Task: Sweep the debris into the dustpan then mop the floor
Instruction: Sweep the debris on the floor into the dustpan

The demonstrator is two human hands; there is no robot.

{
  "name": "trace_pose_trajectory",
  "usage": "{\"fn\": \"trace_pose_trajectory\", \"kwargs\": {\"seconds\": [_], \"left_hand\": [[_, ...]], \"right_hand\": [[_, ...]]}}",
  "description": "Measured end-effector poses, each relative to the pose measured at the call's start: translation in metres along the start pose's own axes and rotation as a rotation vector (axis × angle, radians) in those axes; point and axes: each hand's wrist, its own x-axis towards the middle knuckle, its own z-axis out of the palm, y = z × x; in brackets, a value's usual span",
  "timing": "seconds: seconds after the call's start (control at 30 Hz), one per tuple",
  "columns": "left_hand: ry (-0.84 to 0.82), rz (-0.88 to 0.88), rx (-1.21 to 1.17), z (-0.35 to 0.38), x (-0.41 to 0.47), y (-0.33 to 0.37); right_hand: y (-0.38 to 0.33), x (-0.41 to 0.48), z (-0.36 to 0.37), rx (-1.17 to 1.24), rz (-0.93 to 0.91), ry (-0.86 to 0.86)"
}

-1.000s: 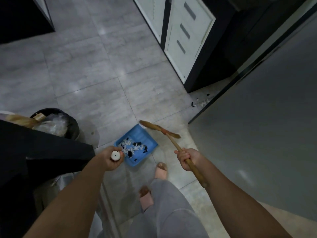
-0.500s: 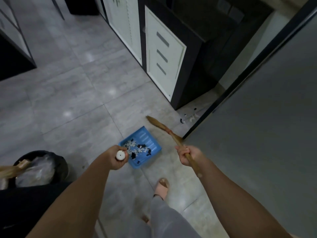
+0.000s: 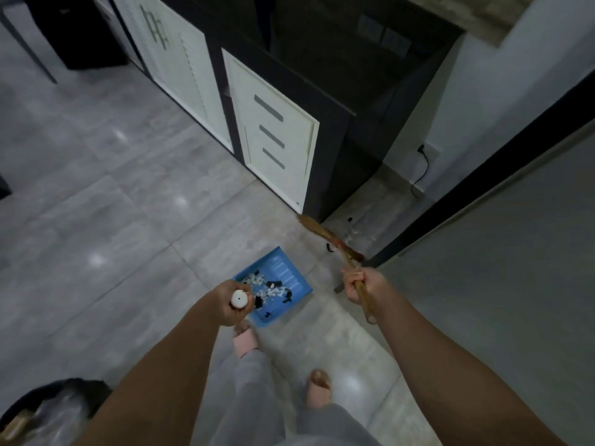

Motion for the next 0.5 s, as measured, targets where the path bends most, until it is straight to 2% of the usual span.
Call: {"fn": "trace_pose_trajectory", "kwargs": {"seconds": [0.1,0.33,0.5], "left_hand": [[-0.026,-0.023,0.030,0.010,0.012,0.036],[-0.082,-0.099,0.130,0.039,0.031,0.107],[-0.079,-0.118,0.218,0.066,0.048,0.148]], "right_hand": [[-0.008,0.008,0.019,0.083,-0.015,0.000],[-0.026,0.028,0.072,0.087,-0.148,0.026],[-0.057,0.045,0.102,0.139,-0.136,0.048]]}}
